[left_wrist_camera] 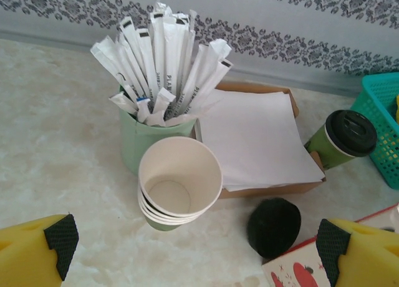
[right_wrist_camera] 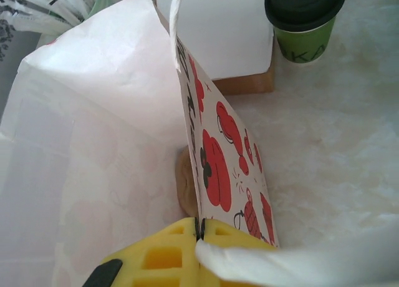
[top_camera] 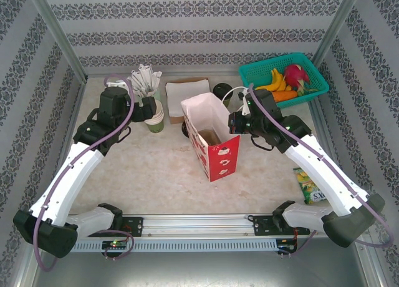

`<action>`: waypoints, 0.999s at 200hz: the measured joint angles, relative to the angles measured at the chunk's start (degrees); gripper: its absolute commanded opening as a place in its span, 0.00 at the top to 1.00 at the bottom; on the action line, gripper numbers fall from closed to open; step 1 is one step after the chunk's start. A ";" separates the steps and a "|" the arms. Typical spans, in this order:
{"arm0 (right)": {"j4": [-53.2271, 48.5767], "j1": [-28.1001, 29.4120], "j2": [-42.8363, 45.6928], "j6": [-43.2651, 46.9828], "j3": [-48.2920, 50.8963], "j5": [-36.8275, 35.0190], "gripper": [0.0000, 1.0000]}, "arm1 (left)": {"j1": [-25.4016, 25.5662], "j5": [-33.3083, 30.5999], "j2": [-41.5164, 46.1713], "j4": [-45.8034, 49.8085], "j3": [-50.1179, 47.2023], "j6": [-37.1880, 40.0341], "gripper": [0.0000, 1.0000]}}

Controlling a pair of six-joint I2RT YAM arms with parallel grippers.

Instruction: Pack the takeout coffee

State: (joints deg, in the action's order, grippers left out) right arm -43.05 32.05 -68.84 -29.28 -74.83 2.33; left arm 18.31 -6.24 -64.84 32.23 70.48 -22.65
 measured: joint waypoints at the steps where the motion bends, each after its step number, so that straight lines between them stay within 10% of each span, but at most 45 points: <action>1: 0.00 0.00 0.00 0.00 0.00 0.00 1.00 | 0.00 0.07 -0.04 0.00 0.00 0.00 0.00; 200: 10.32 9.44 -2.75 -13.51 4.96 -8.13 1.00 | -0.02 10.80 -5.46 0.94 0.00 -1.03 0.00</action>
State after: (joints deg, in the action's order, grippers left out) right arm -32.73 41.50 -71.59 -42.78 -69.87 -5.80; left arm 18.28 4.56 -70.30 33.17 70.48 -23.68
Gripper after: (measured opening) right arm 0.062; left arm 0.994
